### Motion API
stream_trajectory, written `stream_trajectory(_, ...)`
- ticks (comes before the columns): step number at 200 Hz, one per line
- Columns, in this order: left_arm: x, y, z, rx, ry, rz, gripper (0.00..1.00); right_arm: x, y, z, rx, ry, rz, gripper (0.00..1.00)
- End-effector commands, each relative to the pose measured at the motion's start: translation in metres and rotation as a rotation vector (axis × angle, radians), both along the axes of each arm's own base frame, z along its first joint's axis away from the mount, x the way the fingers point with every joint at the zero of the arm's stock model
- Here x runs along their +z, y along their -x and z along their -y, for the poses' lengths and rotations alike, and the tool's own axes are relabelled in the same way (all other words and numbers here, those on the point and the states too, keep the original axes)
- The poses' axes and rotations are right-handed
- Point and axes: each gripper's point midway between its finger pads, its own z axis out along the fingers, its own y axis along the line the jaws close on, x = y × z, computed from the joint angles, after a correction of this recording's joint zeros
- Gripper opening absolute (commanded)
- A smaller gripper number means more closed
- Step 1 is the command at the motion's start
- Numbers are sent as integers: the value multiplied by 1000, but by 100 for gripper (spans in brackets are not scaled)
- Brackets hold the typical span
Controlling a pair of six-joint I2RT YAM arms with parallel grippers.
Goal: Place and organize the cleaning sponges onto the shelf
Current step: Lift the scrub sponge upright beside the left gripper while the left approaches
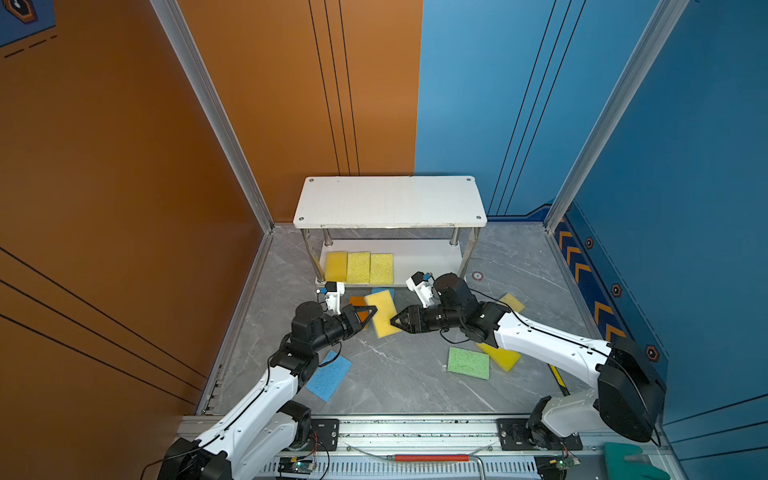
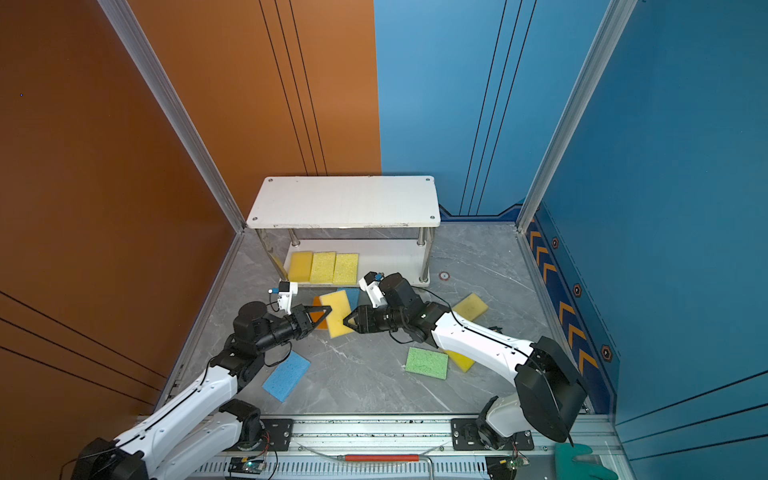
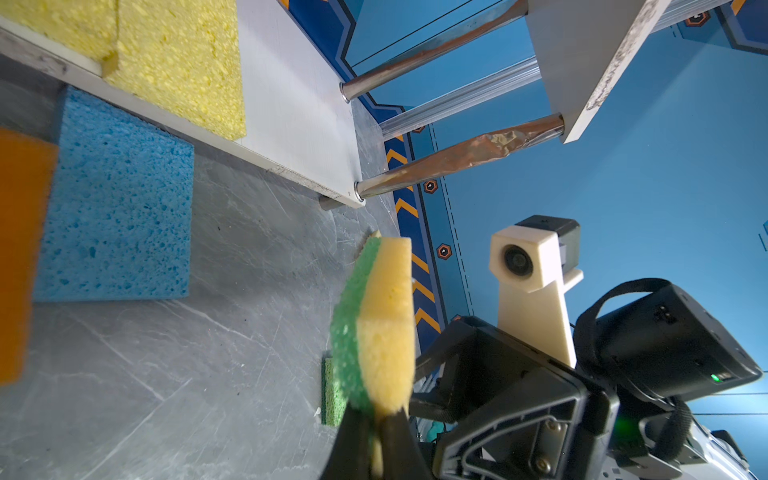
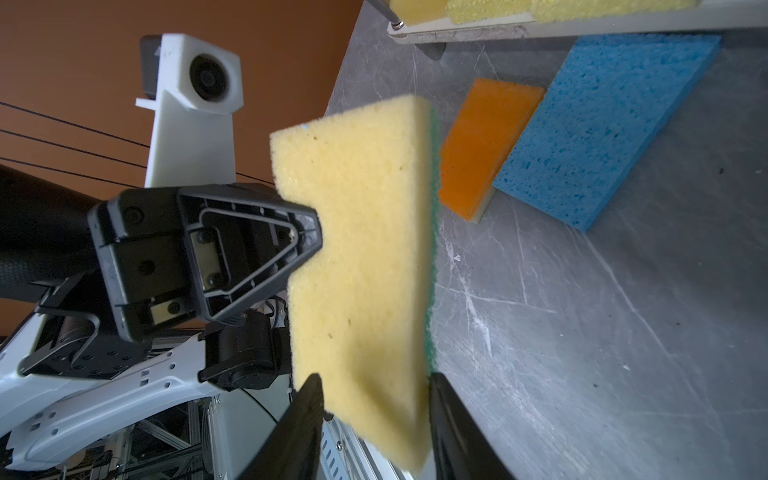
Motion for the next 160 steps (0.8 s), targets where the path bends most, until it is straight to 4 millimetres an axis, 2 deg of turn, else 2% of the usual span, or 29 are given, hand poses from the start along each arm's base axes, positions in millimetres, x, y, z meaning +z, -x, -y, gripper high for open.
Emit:
stream_trajectory(1, 16, 0, 0, -15, 29, 46, 4, 3, 7, 3, 14, -21, -13, 43)
stream_trajectory(66, 17, 1, 0, -17, 35, 44, 4, 5, 8, -1, 26, -31, -8, 37)
stream_trajectory(136, 14, 0, 0, -14, 31, 38, 4, 2, 8, -1, 16, -19, -5, 3)
stream_trajectory(142, 13, 1, -1, -14, 32, 37, 6, 2, 8, 0, 10, -16, -3, 2)
stream_trajectory(149, 13, 0, -1, -14, 30, 36, 13, 4, 6, 1, 3, -17, 3, 0)
stream_trajectory(153, 12, 0, -1, -15, 30, 34, 20, 4, 6, 1, -1, -15, 4, 0)
stream_trajectory(160, 13, -1, -3, -10, 31, 37, 37, 4, 3, 3, -14, -11, 6, 0)
